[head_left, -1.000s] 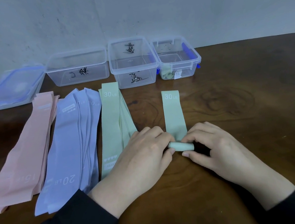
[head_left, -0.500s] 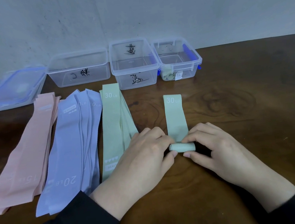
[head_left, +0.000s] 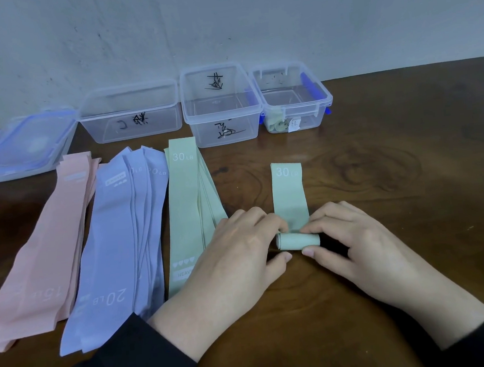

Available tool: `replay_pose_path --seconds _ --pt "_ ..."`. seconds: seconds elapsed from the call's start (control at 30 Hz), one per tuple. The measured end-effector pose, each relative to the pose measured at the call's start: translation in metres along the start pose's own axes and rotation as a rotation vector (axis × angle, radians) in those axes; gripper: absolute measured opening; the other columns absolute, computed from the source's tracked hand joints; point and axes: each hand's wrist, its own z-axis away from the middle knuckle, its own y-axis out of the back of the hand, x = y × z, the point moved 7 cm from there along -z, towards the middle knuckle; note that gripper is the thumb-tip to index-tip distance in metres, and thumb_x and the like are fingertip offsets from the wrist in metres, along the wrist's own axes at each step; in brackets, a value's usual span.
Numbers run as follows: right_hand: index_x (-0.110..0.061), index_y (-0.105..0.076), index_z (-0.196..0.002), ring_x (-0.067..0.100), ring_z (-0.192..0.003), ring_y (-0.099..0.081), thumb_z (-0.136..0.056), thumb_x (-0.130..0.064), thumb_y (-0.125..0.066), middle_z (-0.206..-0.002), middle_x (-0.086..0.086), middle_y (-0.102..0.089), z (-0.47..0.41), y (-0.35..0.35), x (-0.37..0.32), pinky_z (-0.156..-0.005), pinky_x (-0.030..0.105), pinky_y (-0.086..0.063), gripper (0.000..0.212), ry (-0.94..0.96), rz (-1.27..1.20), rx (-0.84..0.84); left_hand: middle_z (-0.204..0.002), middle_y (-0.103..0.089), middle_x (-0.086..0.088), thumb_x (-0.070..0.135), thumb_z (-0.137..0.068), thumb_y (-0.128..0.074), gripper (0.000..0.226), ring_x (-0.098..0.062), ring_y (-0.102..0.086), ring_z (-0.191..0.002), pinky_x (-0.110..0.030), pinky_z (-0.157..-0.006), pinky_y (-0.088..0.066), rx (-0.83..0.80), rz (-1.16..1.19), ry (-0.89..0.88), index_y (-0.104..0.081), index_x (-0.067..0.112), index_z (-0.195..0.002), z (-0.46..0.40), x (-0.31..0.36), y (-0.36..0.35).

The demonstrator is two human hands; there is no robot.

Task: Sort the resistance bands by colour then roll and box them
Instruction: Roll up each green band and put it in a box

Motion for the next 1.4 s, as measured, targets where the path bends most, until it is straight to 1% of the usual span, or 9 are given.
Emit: replay_pose_path --seconds 0.23,0.5,0.63,0.73,0.87,1.0,1.13,1.27,1.4 --pt "-0.033 -0.067 -0.12 0.008 -0.107 -0.056 -0.089 -0.052 -0.061 -0.112 -0.025 -0.057 -0.0004 0.0006 0.0003 -0.089 0.029 -0.053 0.037 -0.012 -0.006 -0.004 -0.108 -0.054 0.016 0.04 -0.1 -0.049 0.024 -0.005 -0.044 -0.095 -0.031 -0.087 -0.045 0.02 -0.012 -0.008 -0.06 0.03 -0.118 0.0004 0.0 0.0003" --pt "-0.032 -0.07 -0.123 0.008 -0.107 -0.054 -0.095 -0.049 -0.057 -0.11 -0.024 -0.056 -0.0003 -0.001 -0.0003 -0.09 0.027 -0.049 0.035 0.005 -0.002 -0.019 -0.106 -0.056 0.015 0.043 -0.094 -0.061 0.028 -0.006 -0.047 -0.094 -0.033 -0.084 -0.048 0.018 -0.017 -0.014 -0.065 0.03 -0.119 -0.0003 -0.0006 0.0007" --pt "-0.034 -0.067 -0.123 0.009 -0.11 -0.054 -0.09 -0.057 -0.058 -0.113 -0.026 -0.055 -0.0008 -0.0002 0.0007 -0.091 0.026 -0.049 0.041 -0.016 -0.018 -0.029 -0.105 -0.055 0.015 0.042 -0.097 -0.054 0.027 -0.007 -0.046 -0.094 -0.033 -0.084 -0.047 0.02 -0.012 -0.014 -0.067 0.029 -0.117 -0.0002 -0.0009 0.0005" --pt "-0.036 -0.067 -0.115 0.007 -0.108 -0.054 -0.089 -0.055 -0.058 -0.111 -0.026 -0.056 -0.0006 -0.0004 0.0003 -0.089 0.028 -0.05 0.034 -0.018 -0.018 -0.024 -0.105 -0.055 0.016 0.044 -0.097 -0.053 0.029 -0.006 -0.045 -0.094 -0.032 -0.084 -0.047 0.012 -0.02 -0.01 -0.067 0.029 -0.118 0.0003 -0.0012 -0.001" --pt "-0.032 -0.07 -0.118 0.008 -0.107 -0.054 -0.093 -0.053 -0.056 -0.11 -0.025 -0.056 -0.0001 -0.0006 0.0009 -0.09 0.027 -0.049 0.035 -0.017 -0.023 -0.023 -0.109 -0.055 0.017 0.044 -0.094 -0.059 0.029 -0.004 -0.045 -0.097 -0.03 -0.087 -0.046 0.009 0.001 0.005 -0.062 0.031 -0.12 -0.0006 -0.002 -0.0007" --pt "-0.034 -0.066 -0.122 0.008 -0.11 -0.054 -0.09 -0.058 -0.056 -0.112 -0.026 -0.055 -0.001 -0.0001 0.001 -0.09 0.026 -0.05 0.041 -0.03 -0.025 -0.028 -0.106 -0.054 0.017 0.042 -0.097 -0.055 0.022 -0.005 -0.044 -0.094 -0.03 -0.085 -0.046 0.017 -0.005 0.001 -0.062 0.031 -0.115 -0.0001 -0.0015 0.0008" --pt "-0.037 -0.065 -0.114 0.007 -0.111 -0.054 -0.089 -0.055 -0.057 -0.112 -0.027 -0.054 -0.0009 0.0 0.0011 -0.091 0.03 -0.05 0.032 -0.036 -0.021 -0.029 -0.108 -0.054 0.017 0.043 -0.097 -0.054 0.026 -0.005 -0.044 -0.096 -0.029 -0.087 -0.046 0.013 -0.005 0.005 -0.062 0.031 -0.119 0.0001 -0.0017 -0.0002" --pt "-0.034 -0.067 -0.117 0.009 -0.109 -0.054 -0.094 -0.052 -0.056 -0.112 -0.025 -0.055 -0.0007 -0.0014 0.0016 -0.092 0.029 -0.049 0.032 -0.027 -0.026 -0.028 -0.108 -0.054 0.016 0.041 -0.094 -0.061 0.026 -0.005 -0.045 -0.097 -0.031 -0.087 -0.046 0.012 0.008 0.01 -0.061 0.03 -0.117 -0.0006 -0.0022 0.0" --pt "-0.036 -0.064 -0.125 0.007 -0.113 -0.053 -0.091 -0.059 -0.054 -0.116 -0.028 -0.053 -0.0002 -0.0005 0.0023 -0.092 0.025 -0.049 0.042 -0.033 -0.019 -0.033 -0.107 -0.053 0.017 0.043 -0.097 -0.055 0.024 -0.005 -0.043 -0.095 -0.029 -0.086 -0.045 0.016 -0.002 0.008 -0.061 0.031 -0.117 -0.0002 -0.0018 0.0013"
